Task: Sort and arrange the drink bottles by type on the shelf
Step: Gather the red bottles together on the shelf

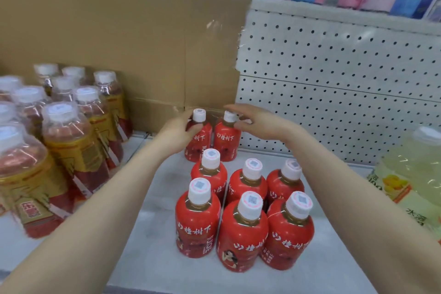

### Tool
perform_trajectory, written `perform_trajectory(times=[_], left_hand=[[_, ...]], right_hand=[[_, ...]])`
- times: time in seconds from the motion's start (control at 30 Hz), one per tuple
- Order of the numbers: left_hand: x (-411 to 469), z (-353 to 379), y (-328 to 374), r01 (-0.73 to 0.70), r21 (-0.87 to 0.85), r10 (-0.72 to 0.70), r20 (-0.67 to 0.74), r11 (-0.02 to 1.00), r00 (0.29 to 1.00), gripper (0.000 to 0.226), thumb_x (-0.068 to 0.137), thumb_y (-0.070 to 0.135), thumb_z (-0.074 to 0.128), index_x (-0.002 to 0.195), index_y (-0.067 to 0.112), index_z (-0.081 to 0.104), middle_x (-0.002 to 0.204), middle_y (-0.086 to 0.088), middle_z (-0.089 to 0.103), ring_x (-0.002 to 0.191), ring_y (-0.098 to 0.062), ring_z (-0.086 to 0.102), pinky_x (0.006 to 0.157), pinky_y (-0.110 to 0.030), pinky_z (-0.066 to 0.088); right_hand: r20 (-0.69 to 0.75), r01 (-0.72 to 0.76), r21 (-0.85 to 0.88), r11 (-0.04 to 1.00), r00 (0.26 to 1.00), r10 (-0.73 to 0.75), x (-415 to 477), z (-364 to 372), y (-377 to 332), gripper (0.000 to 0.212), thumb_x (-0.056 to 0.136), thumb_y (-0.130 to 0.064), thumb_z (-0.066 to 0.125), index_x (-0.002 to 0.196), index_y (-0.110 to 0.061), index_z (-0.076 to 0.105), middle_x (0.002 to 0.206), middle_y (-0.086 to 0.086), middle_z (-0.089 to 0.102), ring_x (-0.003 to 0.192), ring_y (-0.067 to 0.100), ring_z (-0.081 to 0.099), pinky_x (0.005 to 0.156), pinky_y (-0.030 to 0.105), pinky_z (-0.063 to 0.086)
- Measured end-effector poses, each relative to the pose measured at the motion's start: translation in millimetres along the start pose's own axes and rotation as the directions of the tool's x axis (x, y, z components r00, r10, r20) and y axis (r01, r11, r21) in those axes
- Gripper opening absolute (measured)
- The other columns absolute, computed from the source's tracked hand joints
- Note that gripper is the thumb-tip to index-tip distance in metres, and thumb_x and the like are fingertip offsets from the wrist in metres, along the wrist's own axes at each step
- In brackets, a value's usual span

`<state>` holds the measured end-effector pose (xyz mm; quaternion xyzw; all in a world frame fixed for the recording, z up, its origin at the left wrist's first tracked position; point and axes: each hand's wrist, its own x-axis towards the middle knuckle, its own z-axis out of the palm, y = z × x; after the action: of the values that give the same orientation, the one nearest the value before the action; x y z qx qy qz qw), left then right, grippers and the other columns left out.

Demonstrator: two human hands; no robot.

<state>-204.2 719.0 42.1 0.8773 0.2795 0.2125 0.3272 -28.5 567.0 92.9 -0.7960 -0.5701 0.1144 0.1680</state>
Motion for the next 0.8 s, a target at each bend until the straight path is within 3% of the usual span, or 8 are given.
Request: perform_trajectory(times=[0.13,0.23,0.3,0.4,0.53,0.63,0.7,0.8], left_hand=[[1.3,0.2,0.2,0.017,-0.056,-0.017,0.005,0.998,1.0,0.039,0.098,0.029,0.059,0.137,0.023,0.054,0.127,-0.005,0.065,0.115,-0.028,0.06,0.098,-0.046,0.05],[-7.3,0.0,3.3,0.001,-0.152,0.015,0.104,0.988,0.994,0.037,0.097,0.029,0.062,0.133,0.025,0.057,0.122,0.003,0.066,0.11,-0.021,0.064,0.097,-0.047,0.053],[-13.1,1.4,5.7,-0.028,-0.192,0.061,0.167,0.981,0.984,0.034,0.095,0.029,0.064,0.129,0.025,0.06,0.124,0.005,0.067,0.105,-0.015,0.067,0.092,-0.039,0.056],[-22.7,5.6,11.4,-0.074,-0.246,0.129,0.212,0.966,0.969,0.026,0.096,0.026,0.064,0.121,0.028,0.064,0.118,0.013,0.068,0.092,0.004,0.067,0.073,-0.013,0.053],[-30.0,9.0,13.9,-0.097,-0.27,0.158,0.212,0.958,0.964,0.027,0.095,0.027,0.065,0.12,0.035,0.064,0.12,0.02,0.067,0.105,0.001,0.064,0.089,-0.023,0.052],[-35.9,9.4,15.8,-0.083,-0.308,0.151,0.205,0.948,0.967,0.028,0.095,0.027,0.065,0.119,0.04,0.063,0.119,0.025,0.065,0.099,0.005,0.066,0.089,-0.025,0.053],[-43.6,5.6,19.3,-0.097,-0.34,0.153,0.143,0.936,0.978,0.028,0.098,0.025,0.061,0.123,0.037,0.061,0.122,0.022,0.065,0.099,0.006,0.066,0.091,-0.03,0.056],[-69.0,-11.7,29.7,-0.159,-0.392,0.159,-0.035,0.906,0.987,0.024,0.1,0.029,0.053,0.122,0.037,0.061,0.123,0.018,0.066,0.11,0.0,0.064,0.096,-0.033,0.054]], right_hand=[[-0.005,-0.001,0.122,0.993,1.0,0.002,3.3,2.2,4.4,0.032,0.102,-0.024,0.06,0.131,-0.035,0.056,0.138,-0.001,0.058,0.114,0.021,0.067,0.101,0.043,0.053],[-0.013,0.011,0.092,0.996,1.0,-0.01,-9.7,-4.0,8.5,0.022,0.099,-0.022,0.064,0.119,-0.031,0.062,0.123,-0.004,0.061,0.1,0.027,0.07,0.092,0.047,0.057],[0.036,0.007,0.083,0.997,0.999,-0.01,-24.9,-9.1,7.1,0.02,0.099,-0.022,0.065,0.117,-0.03,0.064,0.116,-0.008,0.061,0.096,0.028,0.071,0.086,0.043,0.06],[0.06,-0.026,0.143,0.989,0.998,0.018,-52.3,-13.2,3.9,0.019,0.098,-0.023,0.066,0.114,-0.033,0.067,0.113,-0.013,0.061,0.09,0.022,0.072,0.082,0.037,0.062],[0.023,-0.058,0.06,0.996,0.998,0.057,-76.2,-7.7,-6.7,0.021,0.1,-0.03,0.06,0.119,-0.039,0.065,0.115,-0.017,0.063,0.086,0.014,0.07,0.083,0.04,0.06],[-0.036,-0.074,0.043,0.996,0.997,0.075,-83.4,-0.7,-12.5,0.025,0.103,-0.028,0.055,0.125,-0.038,0.063,0.119,-0.014,0.062,0.08,-0.002,0.059,0.081,0.031,0.049],[-0.115,-0.096,0.073,0.993,0.988,0.104,-93.8,1.5,-15.4,0.029,0.105,-0.03,0.051,0.131,-0.038,0.061,0.122,-0.015,0.063,0.09,0.002,0.063,0.081,0.027,0.048],[-0.408,-0.009,0.225,0.974,0.907,0.103,-129.0,7.3,-24.4,0.025,0.106,-0.035,0.051,0.126,-0.037,0.064,0.116,-0.021,0.068,0.104,-0.004,0.064,0.081,0.01,0.044]])
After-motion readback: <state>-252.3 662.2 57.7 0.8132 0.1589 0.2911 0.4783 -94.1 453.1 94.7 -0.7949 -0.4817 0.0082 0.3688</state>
